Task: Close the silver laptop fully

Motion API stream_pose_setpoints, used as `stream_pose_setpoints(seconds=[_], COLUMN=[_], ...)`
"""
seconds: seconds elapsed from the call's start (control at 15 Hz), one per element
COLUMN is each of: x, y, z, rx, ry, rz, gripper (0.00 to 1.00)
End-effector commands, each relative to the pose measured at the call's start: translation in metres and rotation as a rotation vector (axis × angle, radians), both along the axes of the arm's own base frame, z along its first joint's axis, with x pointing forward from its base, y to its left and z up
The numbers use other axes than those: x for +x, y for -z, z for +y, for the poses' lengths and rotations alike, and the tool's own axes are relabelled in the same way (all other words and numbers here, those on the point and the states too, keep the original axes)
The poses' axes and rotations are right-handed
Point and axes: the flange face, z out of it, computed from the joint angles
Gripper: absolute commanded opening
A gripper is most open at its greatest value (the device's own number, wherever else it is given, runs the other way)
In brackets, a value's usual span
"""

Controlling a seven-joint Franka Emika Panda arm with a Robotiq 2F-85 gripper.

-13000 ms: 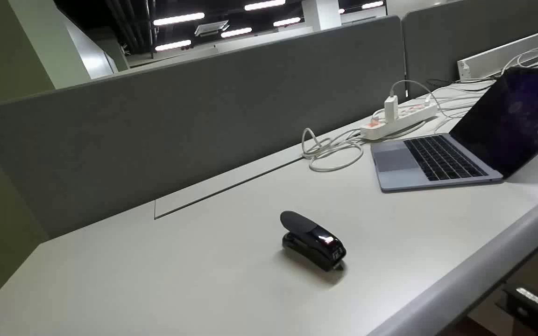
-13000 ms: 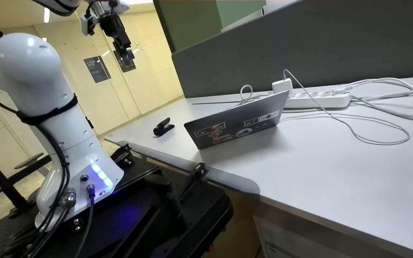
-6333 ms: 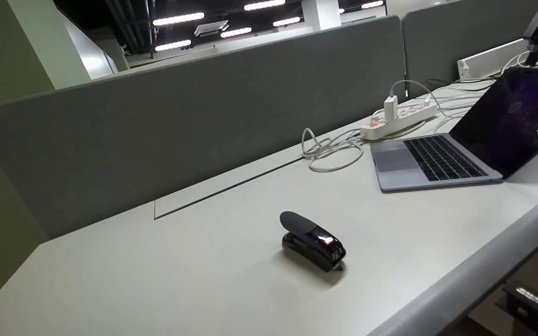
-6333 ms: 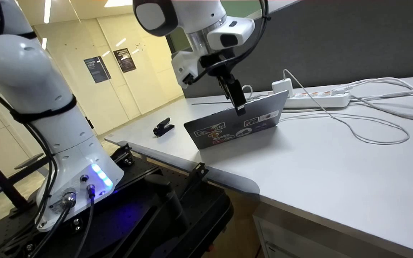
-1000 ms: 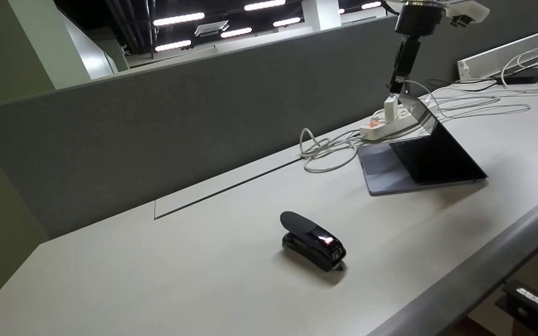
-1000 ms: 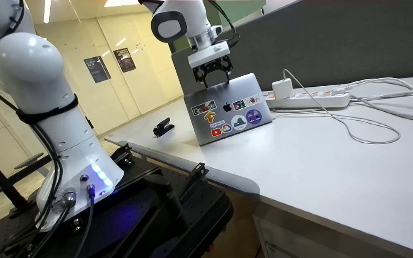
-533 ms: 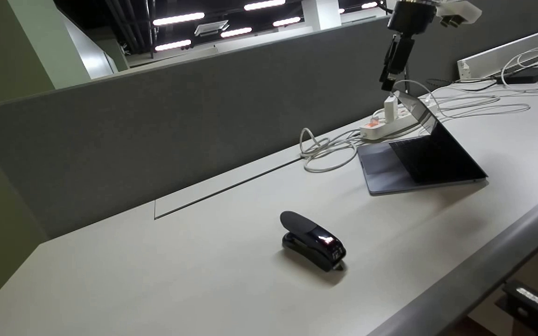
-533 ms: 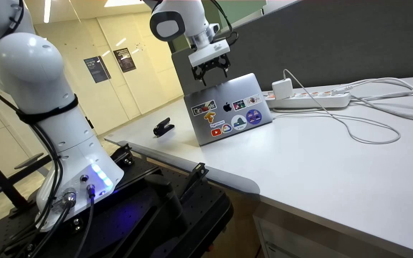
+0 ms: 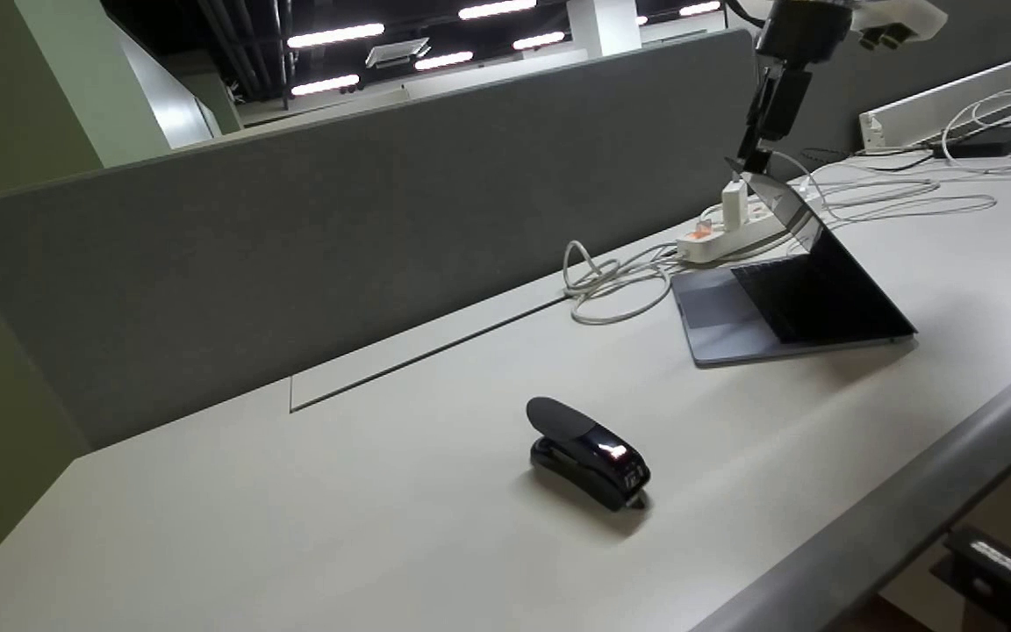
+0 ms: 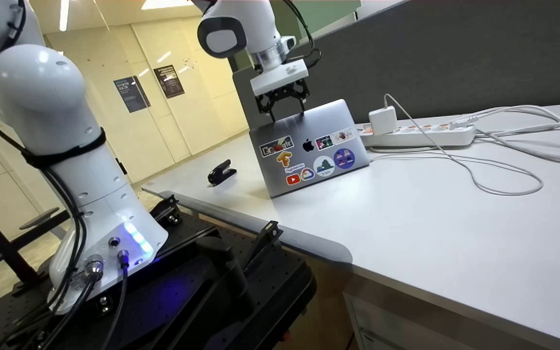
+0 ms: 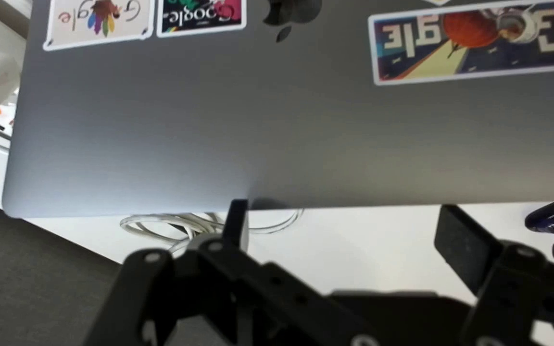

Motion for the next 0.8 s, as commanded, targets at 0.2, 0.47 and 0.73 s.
stream_pose_setpoints(seconds=[0.2, 0.47, 0.73], x=[-0.024, -0.017, -0.003], y=[-0.01, -0.006, -0.002], z=[-0.008, -0.01, -0.014], rx=[-0.009, -0.009, -0.006], ry=[0.021, 0.017, -0.005], rz=[-0.001, -0.006, -0.016], gripper=[1.0, 1.0, 1.0])
